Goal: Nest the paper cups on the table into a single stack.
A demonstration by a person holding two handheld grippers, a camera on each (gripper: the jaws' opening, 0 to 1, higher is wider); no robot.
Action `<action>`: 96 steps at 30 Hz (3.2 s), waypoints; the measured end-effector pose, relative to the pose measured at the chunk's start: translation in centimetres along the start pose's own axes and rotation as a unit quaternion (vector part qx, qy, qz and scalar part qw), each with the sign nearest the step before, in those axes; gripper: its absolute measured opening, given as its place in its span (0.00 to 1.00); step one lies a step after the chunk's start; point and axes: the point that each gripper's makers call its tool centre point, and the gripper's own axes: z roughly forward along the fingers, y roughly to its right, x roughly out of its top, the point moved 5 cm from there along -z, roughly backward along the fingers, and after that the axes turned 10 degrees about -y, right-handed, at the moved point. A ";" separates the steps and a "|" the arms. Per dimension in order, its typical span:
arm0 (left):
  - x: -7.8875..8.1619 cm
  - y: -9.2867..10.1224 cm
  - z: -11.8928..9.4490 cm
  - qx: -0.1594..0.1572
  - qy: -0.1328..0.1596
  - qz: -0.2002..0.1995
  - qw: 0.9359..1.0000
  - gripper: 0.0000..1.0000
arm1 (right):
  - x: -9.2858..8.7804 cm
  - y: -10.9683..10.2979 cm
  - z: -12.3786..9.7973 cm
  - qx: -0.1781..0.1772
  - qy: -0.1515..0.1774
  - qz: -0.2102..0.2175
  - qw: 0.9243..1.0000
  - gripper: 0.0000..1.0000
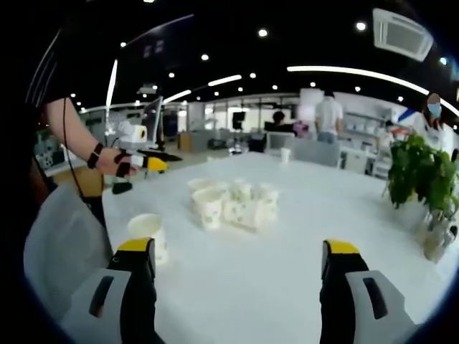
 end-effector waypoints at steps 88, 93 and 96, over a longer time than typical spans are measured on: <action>-3.1 -1.3 7.2 -0.054 -0.026 0.053 0.997 0.47 | 0.5 0.0 1.3 0.003 -0.033 0.015 0.999 0.87; -3.1 -1.1 7.2 -0.056 -0.024 0.055 0.997 0.46 | 0.4 0.0 1.3 0.004 -0.038 0.013 0.999 0.87; -3.1 -1.0 7.1 -0.059 -0.025 0.056 0.996 0.45 | 0.4 0.0 1.2 0.004 -0.037 0.015 0.999 0.87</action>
